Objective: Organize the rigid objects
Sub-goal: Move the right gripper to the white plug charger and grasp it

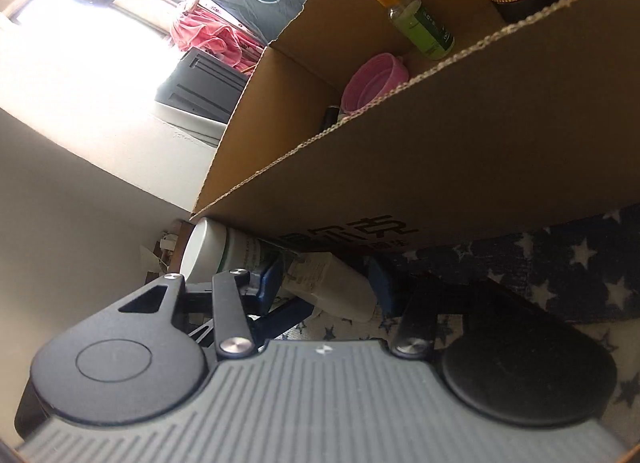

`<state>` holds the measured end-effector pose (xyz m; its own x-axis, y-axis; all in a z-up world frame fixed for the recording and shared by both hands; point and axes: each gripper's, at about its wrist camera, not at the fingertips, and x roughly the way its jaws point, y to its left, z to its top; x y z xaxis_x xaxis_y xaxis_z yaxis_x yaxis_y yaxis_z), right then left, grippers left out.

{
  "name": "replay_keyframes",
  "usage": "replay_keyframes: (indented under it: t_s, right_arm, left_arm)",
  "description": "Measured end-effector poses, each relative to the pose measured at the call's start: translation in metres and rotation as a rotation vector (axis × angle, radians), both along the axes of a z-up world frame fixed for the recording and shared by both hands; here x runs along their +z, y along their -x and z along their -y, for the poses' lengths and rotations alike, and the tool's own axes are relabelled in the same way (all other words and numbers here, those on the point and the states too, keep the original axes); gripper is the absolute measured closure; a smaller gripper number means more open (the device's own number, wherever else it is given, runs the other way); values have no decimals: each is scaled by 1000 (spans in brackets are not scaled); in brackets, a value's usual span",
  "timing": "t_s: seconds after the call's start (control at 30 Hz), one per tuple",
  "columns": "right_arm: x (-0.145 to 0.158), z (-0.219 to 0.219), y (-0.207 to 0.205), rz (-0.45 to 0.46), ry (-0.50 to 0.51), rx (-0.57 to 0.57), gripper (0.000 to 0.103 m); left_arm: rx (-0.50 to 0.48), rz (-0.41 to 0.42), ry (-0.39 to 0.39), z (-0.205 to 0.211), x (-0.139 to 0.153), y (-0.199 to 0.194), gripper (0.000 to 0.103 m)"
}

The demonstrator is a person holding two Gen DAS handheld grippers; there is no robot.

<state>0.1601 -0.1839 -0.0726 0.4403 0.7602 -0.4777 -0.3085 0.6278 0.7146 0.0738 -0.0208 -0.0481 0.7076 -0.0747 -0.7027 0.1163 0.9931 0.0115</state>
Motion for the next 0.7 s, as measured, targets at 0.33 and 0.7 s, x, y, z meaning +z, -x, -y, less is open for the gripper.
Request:
replay_keyframes:
  t_s: [0.33, 0.7]
  right_arm:
    - [-16, -19, -13, -36, -16, 15, 64]
    - [-4, -10, 5, -29, 17, -51, 65]
  left_arm:
    - [55, 21, 71, -6, -5, -5, 45]
    - [-15, -15, 163, 7, 1, 0, 58]
